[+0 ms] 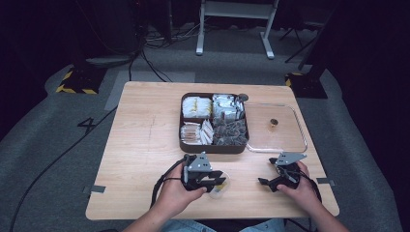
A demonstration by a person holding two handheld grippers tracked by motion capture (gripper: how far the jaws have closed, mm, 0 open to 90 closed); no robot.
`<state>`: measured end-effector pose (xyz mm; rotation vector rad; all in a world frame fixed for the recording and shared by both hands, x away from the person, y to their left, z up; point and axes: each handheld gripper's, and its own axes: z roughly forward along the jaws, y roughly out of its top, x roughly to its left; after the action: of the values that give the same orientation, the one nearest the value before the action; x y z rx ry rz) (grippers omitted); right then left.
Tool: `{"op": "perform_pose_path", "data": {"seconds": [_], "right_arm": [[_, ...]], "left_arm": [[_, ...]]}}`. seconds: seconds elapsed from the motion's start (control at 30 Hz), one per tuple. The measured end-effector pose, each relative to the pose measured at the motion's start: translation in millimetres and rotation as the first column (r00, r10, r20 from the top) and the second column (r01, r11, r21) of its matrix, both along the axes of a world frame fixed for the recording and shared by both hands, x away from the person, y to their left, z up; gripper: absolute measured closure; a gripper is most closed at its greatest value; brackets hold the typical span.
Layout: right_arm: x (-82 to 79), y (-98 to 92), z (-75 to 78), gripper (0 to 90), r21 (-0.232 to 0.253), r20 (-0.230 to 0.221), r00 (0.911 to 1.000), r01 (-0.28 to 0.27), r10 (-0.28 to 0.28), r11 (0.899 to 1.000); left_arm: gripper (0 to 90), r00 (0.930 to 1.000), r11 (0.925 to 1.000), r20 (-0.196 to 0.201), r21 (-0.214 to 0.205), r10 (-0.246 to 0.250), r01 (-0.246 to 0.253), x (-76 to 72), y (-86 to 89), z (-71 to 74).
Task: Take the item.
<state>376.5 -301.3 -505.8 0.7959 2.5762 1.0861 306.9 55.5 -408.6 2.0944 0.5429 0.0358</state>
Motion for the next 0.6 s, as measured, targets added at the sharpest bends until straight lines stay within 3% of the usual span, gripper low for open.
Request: {"op": "perform_pose_path", "data": {"seconds": [0.2, 0.3, 0.5, 0.6], "right_arm": [[0.0, 0.0, 0.0, 2.8, 0.000, 0.000, 1.0000, 0.000, 0.000, 1.000], [0.0, 0.0, 0.0, 2.8, 0.000, 0.000, 1.0000, 0.000, 0.000, 1.000], [0.0, 0.0, 0.0, 2.8, 0.000, 0.000, 1.0000, 0.000, 0.000, 1.000], [-0.1, 0.0, -0.1, 2.8, 0.000, 0.000, 1.0000, 0.001, -0.001, 1.000]], "left_arm": [[62.9, 0.9998, 0.9997, 0.013, 0.014, 0.018, -0.018, 1.6, 1.1, -0.3], [56.9, 0.9982, 0.9983, 0.041, 0.035, 0.044, -0.046, 2.4, 1.3, 1.4], [47.7, 0.9910, 0.9927, 0.097, 0.068, 0.093, -0.099, 4.5, 5.8, 9.3], [44.6, 0.9835, 0.9862, 0.126, 0.086, 0.130, -0.141, 5.7, 15.7, 15.6]]}}
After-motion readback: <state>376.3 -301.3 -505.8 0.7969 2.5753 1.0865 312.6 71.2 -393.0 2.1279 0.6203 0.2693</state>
